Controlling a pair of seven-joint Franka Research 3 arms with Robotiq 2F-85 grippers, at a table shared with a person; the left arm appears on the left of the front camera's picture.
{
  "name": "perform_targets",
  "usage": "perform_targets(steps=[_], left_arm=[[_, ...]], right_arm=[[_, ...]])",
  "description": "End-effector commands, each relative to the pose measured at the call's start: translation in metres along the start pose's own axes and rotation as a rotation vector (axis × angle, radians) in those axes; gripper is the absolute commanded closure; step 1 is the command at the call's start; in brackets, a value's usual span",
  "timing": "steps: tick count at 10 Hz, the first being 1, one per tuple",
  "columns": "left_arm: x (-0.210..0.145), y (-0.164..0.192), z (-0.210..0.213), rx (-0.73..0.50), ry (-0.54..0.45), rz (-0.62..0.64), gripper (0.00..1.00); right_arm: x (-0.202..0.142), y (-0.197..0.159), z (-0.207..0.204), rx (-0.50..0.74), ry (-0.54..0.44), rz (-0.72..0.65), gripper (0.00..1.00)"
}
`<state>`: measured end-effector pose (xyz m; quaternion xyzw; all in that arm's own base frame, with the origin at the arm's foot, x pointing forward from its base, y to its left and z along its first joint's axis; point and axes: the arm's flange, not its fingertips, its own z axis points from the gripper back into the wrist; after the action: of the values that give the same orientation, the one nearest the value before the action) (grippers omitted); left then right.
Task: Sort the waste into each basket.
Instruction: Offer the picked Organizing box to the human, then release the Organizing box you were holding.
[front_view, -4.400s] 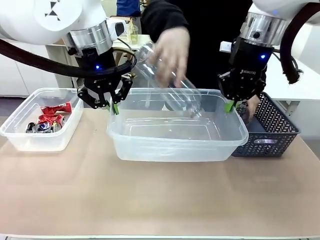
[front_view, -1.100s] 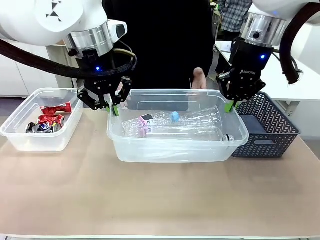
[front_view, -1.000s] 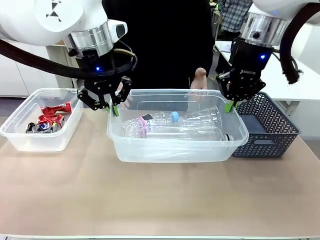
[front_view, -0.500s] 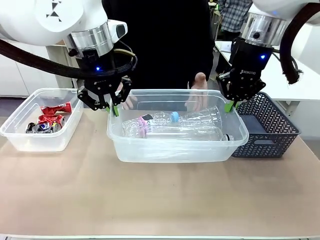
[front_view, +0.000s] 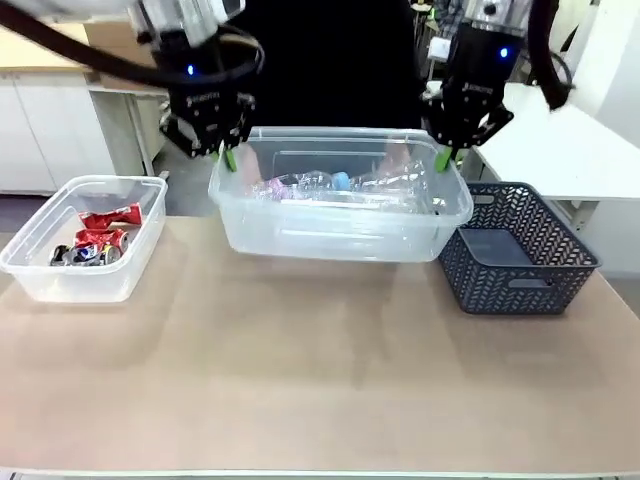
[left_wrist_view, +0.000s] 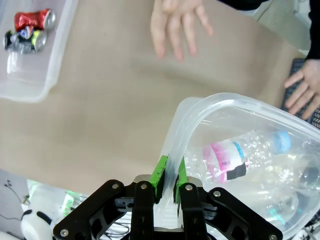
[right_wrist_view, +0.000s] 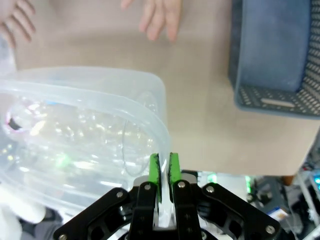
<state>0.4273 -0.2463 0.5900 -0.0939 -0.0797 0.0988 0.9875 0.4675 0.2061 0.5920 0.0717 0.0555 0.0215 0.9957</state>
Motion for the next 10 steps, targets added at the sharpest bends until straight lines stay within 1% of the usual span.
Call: perform_targets(steps=[1, 3, 4, 5, 10], left_arm=[[-0.005, -0.012, -0.007, -0.044, 0.038, 0.002, 0.91], [-0.004, -0.006, -0.031, -0.049, 0.071, 0.021, 0.91], [-0.005, -0.005, -0.038, -0.028, 0.085, 0.054, 0.91], [0.006, 0.005, -0.028, 0.026, 0.062, 0.006, 0.91], [0.006, 0.005, -0.028, 0.026, 0.062, 0.006, 0.91]], right_arm=[[0.012, 0.024, -0.011, -0.008, 0.09, -0.016, 0.91], [0.022, 0.03, -0.04, 0.007, 0.119, -0.025, 0.91], [0.022, 0.031, -0.048, 0.037, 0.107, -0.009, 0.91], [0.028, 0.004, -0.035, -0.029, 0.096, -0.003, 0.91], [0.028, 0.004, -0.035, -0.029, 0.096, -0.003, 0.91]])
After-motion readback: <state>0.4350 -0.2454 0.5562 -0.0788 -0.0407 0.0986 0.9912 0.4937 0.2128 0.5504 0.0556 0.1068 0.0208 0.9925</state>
